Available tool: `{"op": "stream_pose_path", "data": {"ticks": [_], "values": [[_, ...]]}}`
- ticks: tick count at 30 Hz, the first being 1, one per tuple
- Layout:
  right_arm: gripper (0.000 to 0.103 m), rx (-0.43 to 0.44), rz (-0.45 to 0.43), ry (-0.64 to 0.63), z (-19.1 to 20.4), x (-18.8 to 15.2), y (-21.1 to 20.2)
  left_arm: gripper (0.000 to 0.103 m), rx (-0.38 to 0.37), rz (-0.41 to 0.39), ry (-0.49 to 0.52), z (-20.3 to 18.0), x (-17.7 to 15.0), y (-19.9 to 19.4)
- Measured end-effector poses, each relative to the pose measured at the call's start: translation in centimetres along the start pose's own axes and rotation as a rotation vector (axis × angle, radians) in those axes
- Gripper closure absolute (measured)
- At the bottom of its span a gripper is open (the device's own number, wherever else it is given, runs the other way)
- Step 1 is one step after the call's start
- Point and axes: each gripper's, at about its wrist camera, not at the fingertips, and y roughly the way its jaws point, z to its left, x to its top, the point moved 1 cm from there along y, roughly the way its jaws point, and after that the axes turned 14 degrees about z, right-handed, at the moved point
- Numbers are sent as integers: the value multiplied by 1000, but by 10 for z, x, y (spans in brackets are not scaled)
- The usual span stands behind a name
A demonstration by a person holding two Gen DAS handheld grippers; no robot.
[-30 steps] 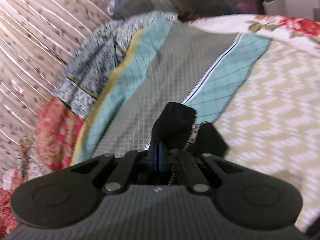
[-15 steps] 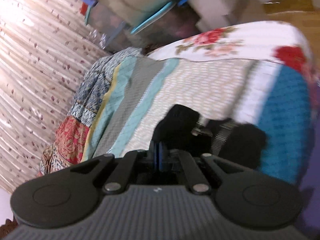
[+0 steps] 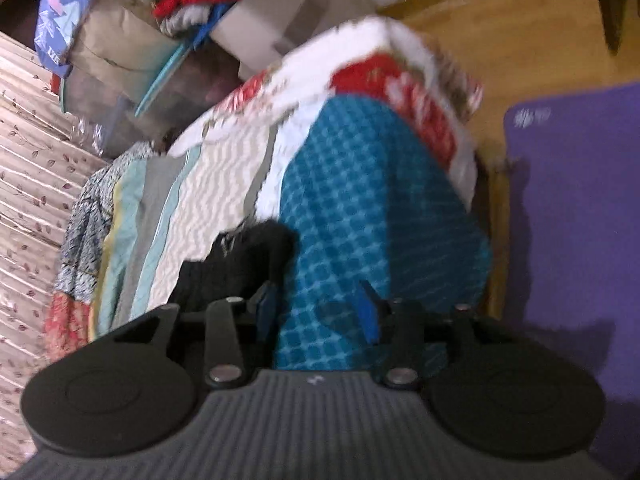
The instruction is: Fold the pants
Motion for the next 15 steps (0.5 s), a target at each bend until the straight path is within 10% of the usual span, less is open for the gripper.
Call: {"op": "stream_pose_path", "data": {"ticks": [4,11,13,15], "values": [[56,7,-108,-69,14,-4,-17,76,-54,-76,-183,33,24,-14],[56,100,-109,-370,71,-45,-17,38,-229,48,-443,66,57,44],[56,111,-42,-471,88,-65,-6,42,-278,103,-504,69,57,69],[57,124,37,-526,97,-84,9,81,-267,137,-510,63,54,89]]}}
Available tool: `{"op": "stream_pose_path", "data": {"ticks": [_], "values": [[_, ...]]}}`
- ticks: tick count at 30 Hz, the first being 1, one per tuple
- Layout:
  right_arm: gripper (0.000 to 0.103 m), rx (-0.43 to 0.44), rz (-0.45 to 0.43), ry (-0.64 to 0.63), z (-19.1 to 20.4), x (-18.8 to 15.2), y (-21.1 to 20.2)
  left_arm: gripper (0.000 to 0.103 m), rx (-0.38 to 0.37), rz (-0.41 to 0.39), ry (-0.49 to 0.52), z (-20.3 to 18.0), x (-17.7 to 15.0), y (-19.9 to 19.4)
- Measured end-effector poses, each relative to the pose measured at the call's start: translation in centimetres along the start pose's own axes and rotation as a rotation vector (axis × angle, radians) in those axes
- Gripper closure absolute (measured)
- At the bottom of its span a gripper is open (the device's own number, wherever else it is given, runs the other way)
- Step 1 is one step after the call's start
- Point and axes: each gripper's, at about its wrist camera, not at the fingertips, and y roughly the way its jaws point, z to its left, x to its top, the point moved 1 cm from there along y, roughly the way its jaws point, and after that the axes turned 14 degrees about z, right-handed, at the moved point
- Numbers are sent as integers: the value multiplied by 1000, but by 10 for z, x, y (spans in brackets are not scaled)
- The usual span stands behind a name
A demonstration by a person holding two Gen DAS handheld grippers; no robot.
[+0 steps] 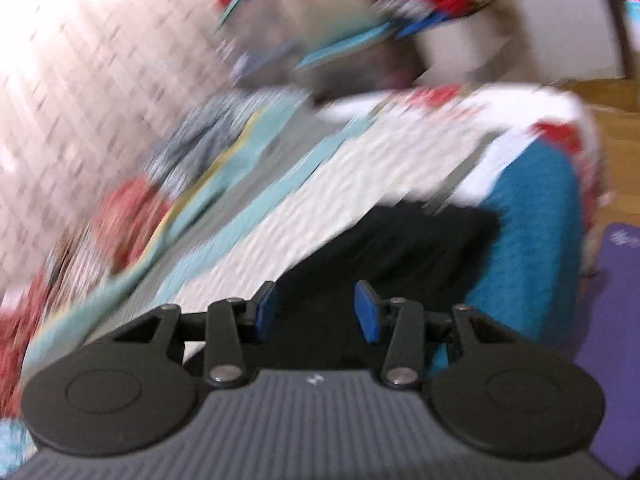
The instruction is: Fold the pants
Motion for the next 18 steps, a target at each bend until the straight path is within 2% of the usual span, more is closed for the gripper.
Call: {"op": "stream_pose_path", "data": {"ticks": [1,3,6,8,10,12,14,15,16,18], "values": [[57,4,37,-7,6,-7,11,94,24,1,16,-4,-2,4],[57,-4,117,3,10,-19,31,95,45,-52,91,-17,-11,-1],[57,-26,224,22,8,-34,58,95,108,-112,270,-51,-30,-28],[59,-43,238,11,9,-38,61,95,185,-154,384,-72,-47,-45],[58,-41,235,1,9,-37,60,95,280,-175,439,-76,-59,-52],[58,-42,235,-7,12,-37,59,94,386,-120,399,-65,-65,-40],[58,-43,232,-13,12,-39,60,92,445,8,309,-40,-68,-13],[58,-46,230,-20,13,-39,60,90,459,46,279,-33,-70,-6],[58,-48,230,-29,15,-40,59,89,448,46,248,-28,-71,-6],[57,-39,231,-43,16,-38,54,83,377,-4,193,-29,-66,-24]]}}
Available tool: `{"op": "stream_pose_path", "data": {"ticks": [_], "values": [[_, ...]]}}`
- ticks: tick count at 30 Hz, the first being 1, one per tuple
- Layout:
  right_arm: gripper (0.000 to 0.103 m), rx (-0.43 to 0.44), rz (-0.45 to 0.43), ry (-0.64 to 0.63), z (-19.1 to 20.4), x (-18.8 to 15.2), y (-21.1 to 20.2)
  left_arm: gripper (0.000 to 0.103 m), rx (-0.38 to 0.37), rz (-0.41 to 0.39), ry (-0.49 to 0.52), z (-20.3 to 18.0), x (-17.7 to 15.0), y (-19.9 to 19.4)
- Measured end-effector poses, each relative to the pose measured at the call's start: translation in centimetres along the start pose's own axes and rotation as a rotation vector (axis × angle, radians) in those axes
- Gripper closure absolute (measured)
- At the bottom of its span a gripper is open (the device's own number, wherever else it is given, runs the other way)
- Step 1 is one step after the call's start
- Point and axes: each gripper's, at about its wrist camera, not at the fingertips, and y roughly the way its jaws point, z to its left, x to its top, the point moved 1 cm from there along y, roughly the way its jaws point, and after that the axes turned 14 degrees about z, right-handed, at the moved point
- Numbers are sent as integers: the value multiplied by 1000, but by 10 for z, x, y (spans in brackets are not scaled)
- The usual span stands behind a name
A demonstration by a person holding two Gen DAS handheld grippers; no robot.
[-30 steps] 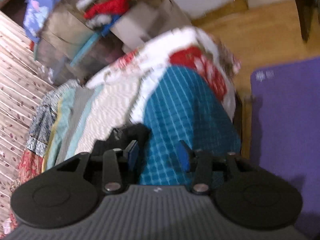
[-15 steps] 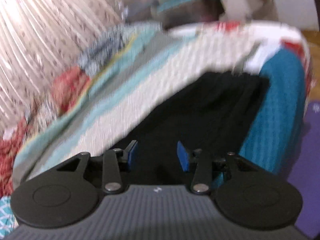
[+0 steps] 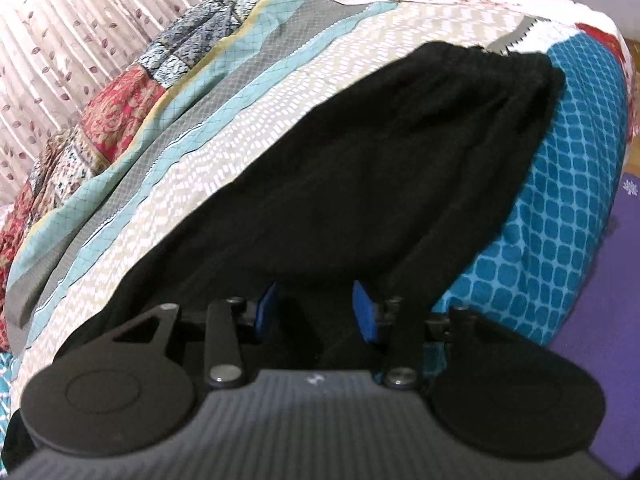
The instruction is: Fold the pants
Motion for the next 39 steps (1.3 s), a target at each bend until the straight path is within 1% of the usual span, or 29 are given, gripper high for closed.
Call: {"op": "stream_pose_path", "data": {"ticks": [1,2,4,5,6,7,9,11,12,13,14,15,16,17,18,19,20,21,22,23,24,25,26,28,30,32,36,38,39], "values": [[57,20,-11,-5,-1,-1,-5,76,-30,-47,-30,3,4,-12],[57,38,-26,-13,-1,-3,-10,73,-52,-111,-58,6,8,-27],[57,66,-58,-57,3,-5,-21,73,-88,-229,-78,7,17,-53],[57,74,-68,-83,7,-6,-24,73,-106,-270,-71,3,22,-61],[57,84,-74,-108,12,-8,-25,73,-130,-291,-49,-3,29,-65],[57,99,-73,-130,16,-9,-25,73,-155,-289,-6,-11,35,-64],[57,139,-54,-162,26,-10,-19,73,-177,-253,72,-33,42,-52],[57,168,-28,-175,34,-11,-11,73,-204,-211,170,-56,43,-30],[57,185,-16,-180,36,-10,-8,73,-197,-191,202,-64,41,-16],[57,198,-6,-182,36,-9,-3,73,-172,-157,218,-70,40,1],[57,191,-7,-175,36,-6,2,72,-138,-113,217,-72,40,18],[57,169,-11,-157,30,-4,5,73,-73,-60,201,-71,43,40],[59,130,-10,-122,20,1,11,82,6,-5,175,-66,46,60],[63,79,-7,-67,6,8,16,95,59,37,146,-58,48,77],[84,77,0,2,-11,13,20,95,57,47,123,-51,48,83],[91,136,18,89,-30,18,18,94,28,43,90,-48,49,80],[90,199,28,156,-45,21,12,92,9,40,75,-49,50,73],[89,260,11,182,-57,23,1,90,-7,32,79,-51,50,64],[76,275,-32,179,-64,23,-12,85,-16,16,89,-53,49,55],[65,247,-99,168,-70,23,-30,81,-26,-5,96,-55,53,46],[52,216,-163,169,-78,23,-44,79,-40,-31,102,-58,50,36],[52,198,-224,187,-89,24,-57,77,-61,-53,108,-60,48,26],[52,194,-257,212,-101,26,-66,75,-83,-69,113,-63,47,19],[49,161,-301,268,-123,30,-76,74,-108,-77,113,-74,49,14],[45,117,-320,291,-130,34,-73,74,-126,-68,115,-82,48,20],[45,107,-307,298,-135,40,-62,74,-136,-48,128,-91,46,23],[45,139,-295,324,-141,48,-49,74,-143,-18,165,-107,42,31],[48,129,-292,305,-143,59,-44,74,-143,-11,174,-112,37,32],[69,112,-283,297,-142,63,-40,74,-142,-7,176,-114,35,31]]}}
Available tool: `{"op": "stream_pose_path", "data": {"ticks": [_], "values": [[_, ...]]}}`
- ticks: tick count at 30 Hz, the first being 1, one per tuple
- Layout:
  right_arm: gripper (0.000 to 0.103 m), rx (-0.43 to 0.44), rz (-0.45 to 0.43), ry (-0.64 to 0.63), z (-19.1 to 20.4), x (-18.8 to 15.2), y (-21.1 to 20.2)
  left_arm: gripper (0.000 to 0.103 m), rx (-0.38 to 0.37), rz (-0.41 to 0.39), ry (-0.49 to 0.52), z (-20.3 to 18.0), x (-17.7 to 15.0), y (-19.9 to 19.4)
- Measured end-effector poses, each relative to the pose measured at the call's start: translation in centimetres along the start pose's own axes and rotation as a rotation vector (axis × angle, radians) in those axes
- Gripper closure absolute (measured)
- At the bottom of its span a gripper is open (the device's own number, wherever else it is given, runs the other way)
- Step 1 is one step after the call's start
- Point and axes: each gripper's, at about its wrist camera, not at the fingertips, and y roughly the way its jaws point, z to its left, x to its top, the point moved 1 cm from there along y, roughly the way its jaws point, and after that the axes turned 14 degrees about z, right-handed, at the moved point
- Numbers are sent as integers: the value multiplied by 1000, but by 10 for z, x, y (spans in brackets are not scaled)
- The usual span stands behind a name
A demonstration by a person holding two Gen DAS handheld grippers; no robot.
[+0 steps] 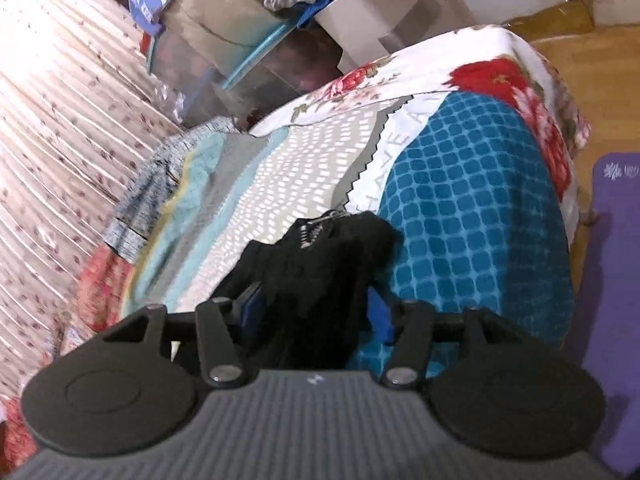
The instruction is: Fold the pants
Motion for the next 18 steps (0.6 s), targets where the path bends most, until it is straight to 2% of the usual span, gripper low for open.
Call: {"op": "stream_pose_path", "data": {"ticks": [1,3,5,9,14,17,18], "values": [[89,-16,15,-11,2,1,3,74,2,2,-2,-3,-2,0],[90,-3,13,-26,5,0,-3,74,-1,0,-6,-2,-3,-2],[90,62,-5,-109,24,-4,-17,74,-4,-7,-12,-1,-4,-5],[90,185,51,-372,92,-39,-43,74,-17,-7,-40,6,-3,-5],[90,298,244,-745,173,-133,-47,71,-42,-22,-79,17,-7,-9],[89,285,458,-921,197,-203,-23,70,-40,-29,-90,27,-10,-14],[82,246,542,-977,200,-225,-12,70,-41,-34,-97,30,-11,-17]]}}
